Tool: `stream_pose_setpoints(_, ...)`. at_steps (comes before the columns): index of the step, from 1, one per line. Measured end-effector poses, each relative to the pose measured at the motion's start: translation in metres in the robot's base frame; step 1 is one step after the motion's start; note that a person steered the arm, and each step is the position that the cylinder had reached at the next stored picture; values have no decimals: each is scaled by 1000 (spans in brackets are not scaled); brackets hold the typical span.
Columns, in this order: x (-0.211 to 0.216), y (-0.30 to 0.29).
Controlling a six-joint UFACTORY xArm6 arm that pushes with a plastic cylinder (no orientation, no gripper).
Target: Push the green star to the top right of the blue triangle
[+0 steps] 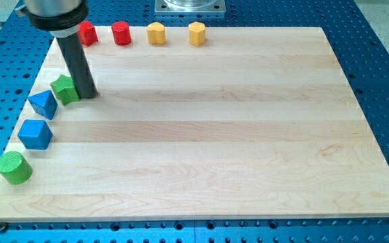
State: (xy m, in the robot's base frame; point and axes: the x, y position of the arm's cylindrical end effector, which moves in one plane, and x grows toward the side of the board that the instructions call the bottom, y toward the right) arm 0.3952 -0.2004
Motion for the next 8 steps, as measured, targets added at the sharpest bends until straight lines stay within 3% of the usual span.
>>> stream_pose_setpoints(2, 2, -40)
stream_pose_setpoints(3, -40, -51)
stream_pose_setpoints(4, -51, -103)
stream_pose_setpoints(5, -26, -92)
stream_pose_setpoints(8, -20, -74)
